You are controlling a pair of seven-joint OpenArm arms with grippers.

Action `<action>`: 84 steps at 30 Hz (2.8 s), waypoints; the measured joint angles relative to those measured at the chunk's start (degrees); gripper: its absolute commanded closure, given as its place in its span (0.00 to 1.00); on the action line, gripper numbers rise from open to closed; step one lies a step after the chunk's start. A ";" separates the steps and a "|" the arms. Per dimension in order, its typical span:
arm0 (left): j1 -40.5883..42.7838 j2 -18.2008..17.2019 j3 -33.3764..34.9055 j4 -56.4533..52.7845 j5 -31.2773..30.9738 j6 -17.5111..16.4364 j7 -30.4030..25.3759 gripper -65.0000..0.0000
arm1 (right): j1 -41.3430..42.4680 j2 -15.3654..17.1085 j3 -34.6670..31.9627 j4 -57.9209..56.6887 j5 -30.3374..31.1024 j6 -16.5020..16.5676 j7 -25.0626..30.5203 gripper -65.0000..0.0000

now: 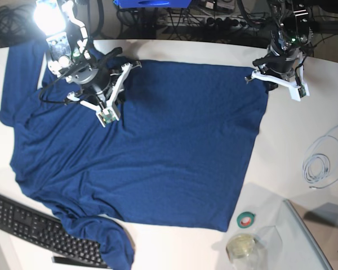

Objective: Layout the t-shirt on the table in an organized manner, then fold the t-shirt properly
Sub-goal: 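Release the shirt and move the right gripper to the shirt's collar corner, then grasp the shirt corner with the right gripper and pull it outward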

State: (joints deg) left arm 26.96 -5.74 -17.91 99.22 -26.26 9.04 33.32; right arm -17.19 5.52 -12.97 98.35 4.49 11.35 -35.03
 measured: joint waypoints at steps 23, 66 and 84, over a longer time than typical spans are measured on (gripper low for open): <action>0.55 5.84 -11.26 -11.63 -8.13 -14.01 -7.30 0.40 | 0.17 3.23 0.11 -0.11 0.13 0.00 0.28 0.86; -4.37 5.49 -9.03 -18.45 -8.13 -14.88 -8.48 1.00 | -1.22 -1.25 44.35 -12.63 6.05 16.79 -1.36 0.32; -4.07 4.70 -9.01 -18.38 -8.13 -14.69 -8.46 1.00 | 9.62 4.98 57.81 -32.74 -0.46 19.65 5.44 0.35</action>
State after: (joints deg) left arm 22.90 -1.04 -26.92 80.84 -34.39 -5.65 24.86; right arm -7.57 10.50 44.84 65.60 4.03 31.00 -29.58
